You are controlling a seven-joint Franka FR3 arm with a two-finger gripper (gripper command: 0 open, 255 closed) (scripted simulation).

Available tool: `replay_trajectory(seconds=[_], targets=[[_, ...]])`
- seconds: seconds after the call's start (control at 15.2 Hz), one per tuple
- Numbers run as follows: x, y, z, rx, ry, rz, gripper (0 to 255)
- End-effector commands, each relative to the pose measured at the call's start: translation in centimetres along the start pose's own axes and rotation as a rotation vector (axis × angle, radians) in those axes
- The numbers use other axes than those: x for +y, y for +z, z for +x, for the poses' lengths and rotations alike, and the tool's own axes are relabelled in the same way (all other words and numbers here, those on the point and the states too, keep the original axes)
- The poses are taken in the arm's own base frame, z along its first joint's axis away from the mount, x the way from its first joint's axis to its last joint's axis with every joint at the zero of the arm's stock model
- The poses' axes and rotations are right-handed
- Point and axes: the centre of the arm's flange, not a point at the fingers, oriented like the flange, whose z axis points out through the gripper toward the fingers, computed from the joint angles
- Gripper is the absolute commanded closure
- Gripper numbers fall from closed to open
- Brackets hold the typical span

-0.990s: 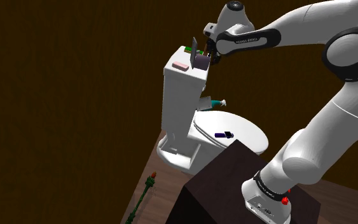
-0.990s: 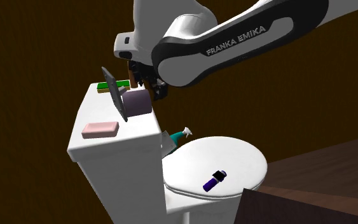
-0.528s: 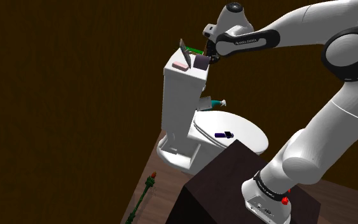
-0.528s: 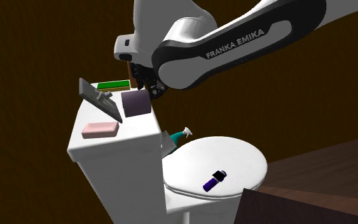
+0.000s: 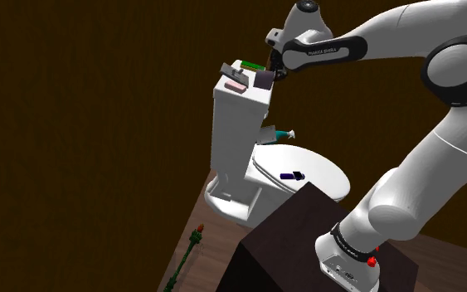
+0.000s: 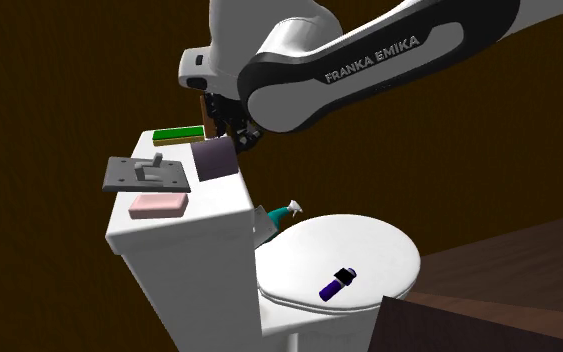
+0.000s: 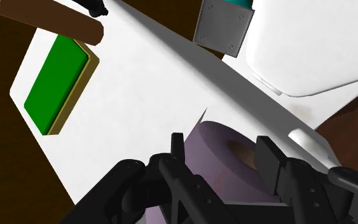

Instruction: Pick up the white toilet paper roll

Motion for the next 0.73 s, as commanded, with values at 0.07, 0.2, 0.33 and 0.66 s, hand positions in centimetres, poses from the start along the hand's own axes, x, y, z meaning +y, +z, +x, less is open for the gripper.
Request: replay_trajectory(seconds=[0.07,0.2,0.33,0.66], targets=[[0.8,-1.3,-0.4,0.0,0.0,0.0,255],[1.3,-2.1,-0.7,0.0,0.0,0.0,255],[1.8,-3.0,-1.0,0.0,0.0,0.0,255],[3.2,-5.2,-1.6,0.0,0.0,0.0,255]])
